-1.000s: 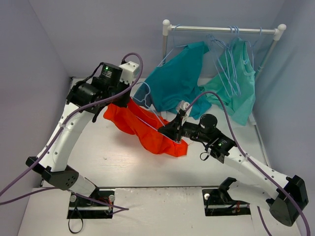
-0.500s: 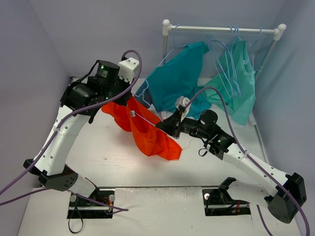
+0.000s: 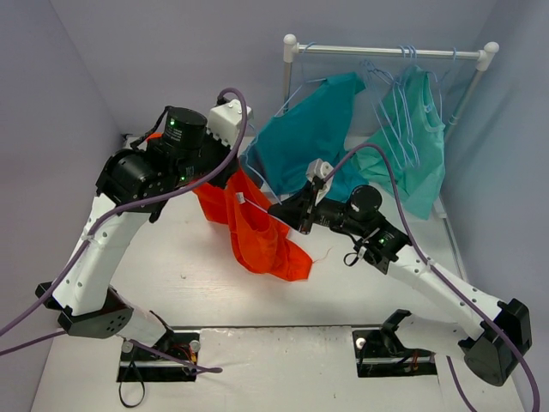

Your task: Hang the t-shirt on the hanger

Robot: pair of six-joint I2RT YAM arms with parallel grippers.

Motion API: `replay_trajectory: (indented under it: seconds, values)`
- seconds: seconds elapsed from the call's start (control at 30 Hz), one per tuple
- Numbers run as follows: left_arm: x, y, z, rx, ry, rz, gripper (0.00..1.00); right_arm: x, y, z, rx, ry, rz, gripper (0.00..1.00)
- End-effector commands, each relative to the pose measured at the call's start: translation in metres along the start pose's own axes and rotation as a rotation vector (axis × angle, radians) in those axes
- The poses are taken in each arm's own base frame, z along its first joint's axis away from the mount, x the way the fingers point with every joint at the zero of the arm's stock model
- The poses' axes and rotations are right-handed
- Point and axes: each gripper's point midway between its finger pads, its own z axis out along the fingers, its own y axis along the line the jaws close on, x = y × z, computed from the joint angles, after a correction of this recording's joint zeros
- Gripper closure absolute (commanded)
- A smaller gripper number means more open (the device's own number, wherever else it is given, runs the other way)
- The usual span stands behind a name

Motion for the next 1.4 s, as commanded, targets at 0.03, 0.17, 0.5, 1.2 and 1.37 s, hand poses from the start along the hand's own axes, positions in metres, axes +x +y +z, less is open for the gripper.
replay_trajectory:
  seconds: [0.03,0.17,0.5,1.2,1.37]
  values:
    - [-0.046,-0.027,-0.013,0.075,-0.162,0.083,1.00,-0.069,0.021,0.005,-0.104,-0.194,-0.152,1.00]
    - [-0.044,-0.040,-0.014,0.094,-0.163,0.140,1.00,-0.073,0.017,0.005,-0.088,-0.206,-0.160,1.00]
    - [-0.034,-0.025,-0.019,0.011,-0.146,0.167,0.86,-0.095,0.012,-0.001,-0.063,-0.267,-0.216,1.00]
    - [-0.054,0.020,-0.106,-0.174,-0.320,0.196,0.36,-0.090,0.002,0.004,-0.071,-0.286,-0.193,1.00]
    - [-0.040,0.027,-0.105,-0.198,-0.275,0.320,0.36,-0.077,0.002,0.007,-0.093,-0.257,-0.180,1.00]
